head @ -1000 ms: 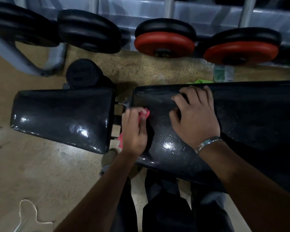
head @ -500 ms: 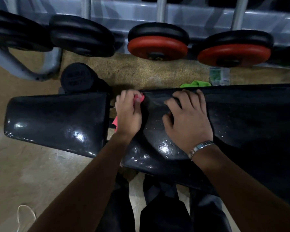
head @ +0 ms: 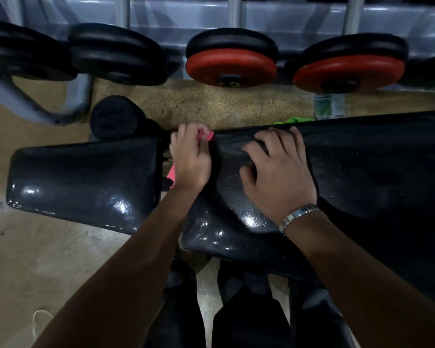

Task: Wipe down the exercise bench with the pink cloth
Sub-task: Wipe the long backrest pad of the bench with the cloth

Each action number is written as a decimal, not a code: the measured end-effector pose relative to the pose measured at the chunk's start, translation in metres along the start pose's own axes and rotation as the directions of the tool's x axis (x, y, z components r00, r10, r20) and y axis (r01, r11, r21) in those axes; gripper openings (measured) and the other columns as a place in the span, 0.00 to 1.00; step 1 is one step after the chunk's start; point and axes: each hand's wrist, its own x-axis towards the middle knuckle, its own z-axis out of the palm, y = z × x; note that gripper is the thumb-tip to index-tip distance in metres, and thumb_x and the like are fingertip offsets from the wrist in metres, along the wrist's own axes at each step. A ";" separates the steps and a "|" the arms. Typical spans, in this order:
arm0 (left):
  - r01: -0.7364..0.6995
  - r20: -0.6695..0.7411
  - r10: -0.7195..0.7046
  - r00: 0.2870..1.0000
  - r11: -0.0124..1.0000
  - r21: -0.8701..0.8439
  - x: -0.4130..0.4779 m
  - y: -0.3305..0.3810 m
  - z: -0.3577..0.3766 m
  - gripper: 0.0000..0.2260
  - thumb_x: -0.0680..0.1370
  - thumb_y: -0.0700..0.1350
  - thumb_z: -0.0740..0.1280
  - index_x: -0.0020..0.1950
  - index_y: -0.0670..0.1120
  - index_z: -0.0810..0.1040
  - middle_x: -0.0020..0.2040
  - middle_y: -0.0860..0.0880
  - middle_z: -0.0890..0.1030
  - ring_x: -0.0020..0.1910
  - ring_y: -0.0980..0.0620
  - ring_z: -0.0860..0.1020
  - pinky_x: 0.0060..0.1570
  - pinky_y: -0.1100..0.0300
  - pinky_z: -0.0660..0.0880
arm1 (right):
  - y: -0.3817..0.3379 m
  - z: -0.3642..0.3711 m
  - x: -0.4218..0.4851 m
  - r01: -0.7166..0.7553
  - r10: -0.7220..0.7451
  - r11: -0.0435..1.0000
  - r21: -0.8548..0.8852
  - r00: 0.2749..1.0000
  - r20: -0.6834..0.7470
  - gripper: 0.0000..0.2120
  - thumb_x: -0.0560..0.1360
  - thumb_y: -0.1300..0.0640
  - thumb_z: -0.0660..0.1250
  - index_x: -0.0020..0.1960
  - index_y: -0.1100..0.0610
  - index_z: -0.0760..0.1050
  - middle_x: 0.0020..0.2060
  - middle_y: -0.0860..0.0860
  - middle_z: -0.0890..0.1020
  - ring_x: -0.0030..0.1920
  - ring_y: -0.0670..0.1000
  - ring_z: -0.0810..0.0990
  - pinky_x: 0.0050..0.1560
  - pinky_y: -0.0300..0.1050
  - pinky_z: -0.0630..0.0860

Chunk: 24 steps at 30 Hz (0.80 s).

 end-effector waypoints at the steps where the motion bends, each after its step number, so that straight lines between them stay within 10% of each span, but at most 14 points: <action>1: -0.037 0.018 0.037 0.999 0.999 -0.010 0.002 0.010 0.002 0.08 0.81 0.41 0.61 0.51 0.48 0.79 0.52 0.52 0.78 0.53 0.47 0.73 0.57 0.51 0.66 | 0.000 0.000 0.000 0.001 -0.001 1.000 -0.001 1.000 -0.004 0.15 0.76 0.51 0.62 0.57 0.56 0.79 0.59 0.57 0.78 0.64 0.62 0.73 0.76 0.66 0.59; 15: -0.172 0.064 0.173 0.983 0.985 -0.017 -0.001 0.027 0.004 0.08 0.82 0.40 0.62 0.50 0.48 0.79 0.51 0.55 0.80 0.51 0.48 0.74 0.57 0.47 0.68 | 0.001 0.001 -0.002 -0.021 0.032 0.993 0.120 0.996 -0.085 0.18 0.73 0.62 0.55 0.55 0.61 0.81 0.56 0.58 0.81 0.65 0.62 0.76 0.76 0.65 0.61; 24: -0.160 0.063 0.159 0.985 0.987 0.016 -0.015 0.006 -0.006 0.07 0.82 0.38 0.62 0.50 0.46 0.78 0.49 0.54 0.77 0.49 0.52 0.70 0.56 0.44 0.68 | 0.017 -0.033 0.002 -0.074 0.194 0.802 0.592 0.971 -0.142 0.18 0.70 0.69 0.56 0.49 0.60 0.83 0.44 0.52 0.83 0.49 0.51 0.80 0.63 0.46 0.74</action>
